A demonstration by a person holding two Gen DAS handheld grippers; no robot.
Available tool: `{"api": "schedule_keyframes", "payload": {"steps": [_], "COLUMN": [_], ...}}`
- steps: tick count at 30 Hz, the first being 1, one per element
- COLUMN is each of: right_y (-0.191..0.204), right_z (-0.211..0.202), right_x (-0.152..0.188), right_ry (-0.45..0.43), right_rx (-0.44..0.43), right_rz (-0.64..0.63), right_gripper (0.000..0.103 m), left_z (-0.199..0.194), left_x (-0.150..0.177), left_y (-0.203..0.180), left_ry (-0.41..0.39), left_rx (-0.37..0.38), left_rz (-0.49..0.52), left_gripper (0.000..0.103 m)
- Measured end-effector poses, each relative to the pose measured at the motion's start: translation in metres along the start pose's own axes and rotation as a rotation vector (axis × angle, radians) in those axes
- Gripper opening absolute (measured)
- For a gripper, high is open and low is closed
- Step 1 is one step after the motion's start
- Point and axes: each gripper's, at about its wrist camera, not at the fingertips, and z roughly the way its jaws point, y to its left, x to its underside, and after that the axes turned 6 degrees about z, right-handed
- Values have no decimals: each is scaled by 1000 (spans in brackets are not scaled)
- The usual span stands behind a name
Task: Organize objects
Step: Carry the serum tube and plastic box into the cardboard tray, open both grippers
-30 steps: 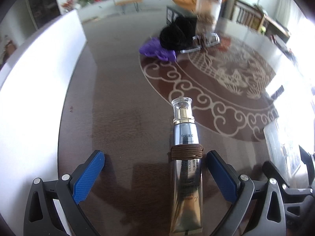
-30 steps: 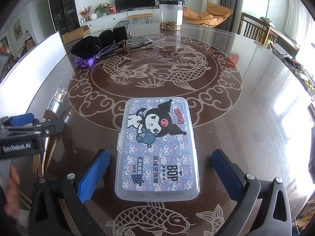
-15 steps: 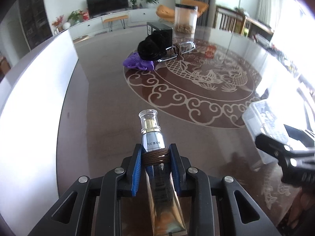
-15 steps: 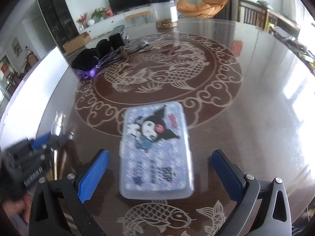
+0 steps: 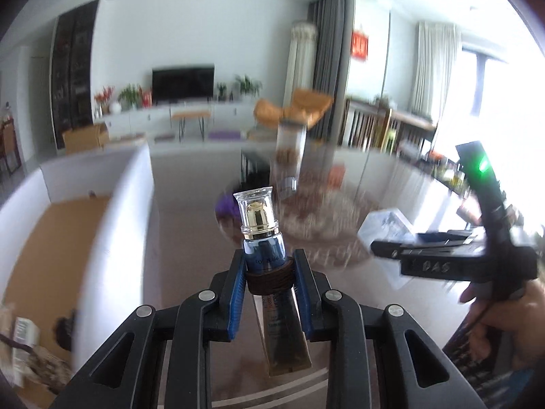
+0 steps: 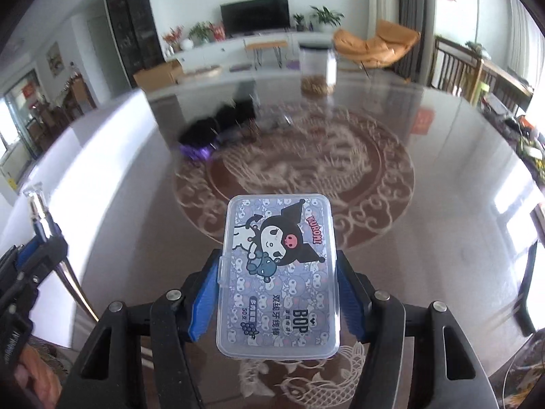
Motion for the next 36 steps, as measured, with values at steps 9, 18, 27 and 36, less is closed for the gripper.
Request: {"api": "schedule_keyframes", "payload": {"steps": [9,18,27,36], "right_y": [81,219,343,323], "right_z": [-56,-71,-14,16], "right_x": [-34,-53,-29,-17], "right_ry": [-93,-37,111,80], "right_rx": [-167,-473,-559,-481], "right_rz": [-94,-231,-380,-380], "right_gripper": [63,63,63,93], "left_z": [-98,-143,-74,-40], "left_x": [-43,-40,16,37], "left_y": [59,184,297,296], "left_ry": [-203,-92,328,444], "left_rx": [-61,-235,-481,-602], "left_rz": [-58,-198,-228,-212], "left_gripper": [27,27,29,83]}}
